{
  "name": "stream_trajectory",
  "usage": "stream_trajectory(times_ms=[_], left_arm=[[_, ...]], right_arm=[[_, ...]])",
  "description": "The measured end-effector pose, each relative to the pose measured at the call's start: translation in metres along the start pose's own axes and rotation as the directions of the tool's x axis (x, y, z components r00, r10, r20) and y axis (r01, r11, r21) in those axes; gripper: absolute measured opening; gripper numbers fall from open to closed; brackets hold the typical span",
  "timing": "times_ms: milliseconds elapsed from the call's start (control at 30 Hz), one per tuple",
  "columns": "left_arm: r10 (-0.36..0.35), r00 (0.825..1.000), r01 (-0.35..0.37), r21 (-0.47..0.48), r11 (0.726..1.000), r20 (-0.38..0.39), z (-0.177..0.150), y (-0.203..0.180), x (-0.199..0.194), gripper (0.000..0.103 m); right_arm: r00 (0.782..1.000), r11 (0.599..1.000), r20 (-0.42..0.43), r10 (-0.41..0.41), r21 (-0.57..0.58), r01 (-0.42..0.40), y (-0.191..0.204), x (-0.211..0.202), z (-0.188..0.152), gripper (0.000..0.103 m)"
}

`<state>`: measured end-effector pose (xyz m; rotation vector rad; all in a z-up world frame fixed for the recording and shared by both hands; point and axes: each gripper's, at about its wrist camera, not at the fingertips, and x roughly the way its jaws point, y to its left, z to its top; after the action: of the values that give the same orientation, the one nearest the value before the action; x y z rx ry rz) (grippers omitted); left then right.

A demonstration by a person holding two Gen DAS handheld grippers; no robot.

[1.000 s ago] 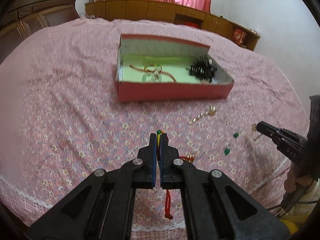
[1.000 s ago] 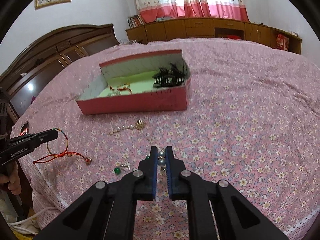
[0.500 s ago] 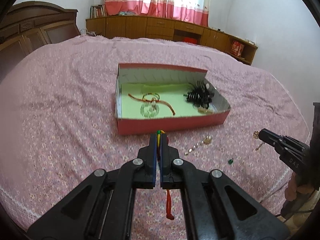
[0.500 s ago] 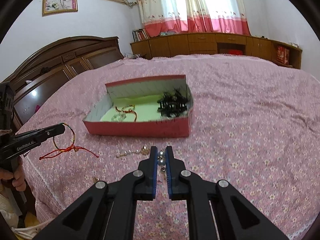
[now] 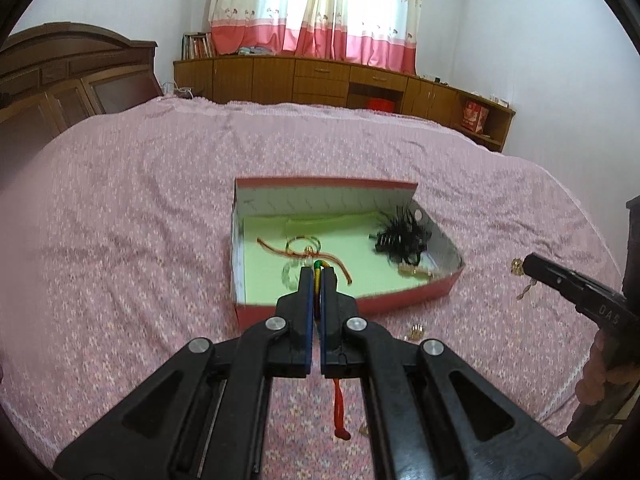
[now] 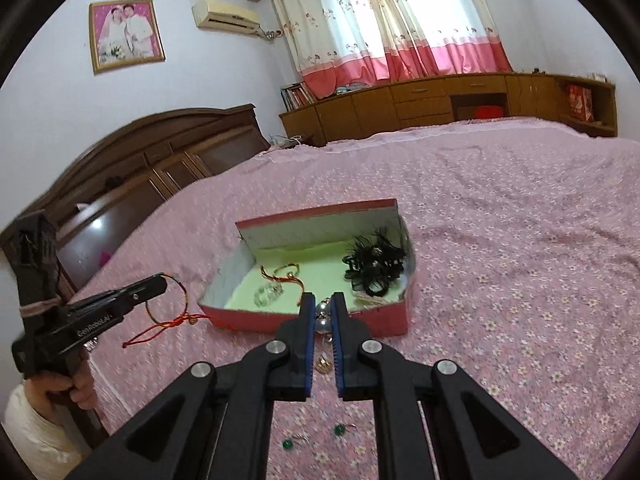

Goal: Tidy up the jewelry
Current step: 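Carry the rainbow bracelet and pearl earrings over the box and lower them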

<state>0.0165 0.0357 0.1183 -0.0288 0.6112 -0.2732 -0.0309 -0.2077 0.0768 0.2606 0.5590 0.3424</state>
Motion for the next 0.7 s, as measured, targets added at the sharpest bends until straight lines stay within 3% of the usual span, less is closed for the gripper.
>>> stream_trajectory(times_ms=[367, 700], left_arm=[[-0.012, 1.000, 0.012, -0.010, 1.000, 0.009, 0.006, 0.000, 0.004, 0.000], [0.005, 0.999, -0.005, -0.003, 1.000, 0.035, 0.013, -0.002, 0.012, 0.000]], right_arm=[[0.997, 1.000, -0.077, -0.002, -0.006, 0.002, -0.002, 0.020, -0.016, 0.009], [0.999, 1.000, -0.045, -0.011, -0.029, 0.010, 0.000, 0.031, -0.007, 0.009]])
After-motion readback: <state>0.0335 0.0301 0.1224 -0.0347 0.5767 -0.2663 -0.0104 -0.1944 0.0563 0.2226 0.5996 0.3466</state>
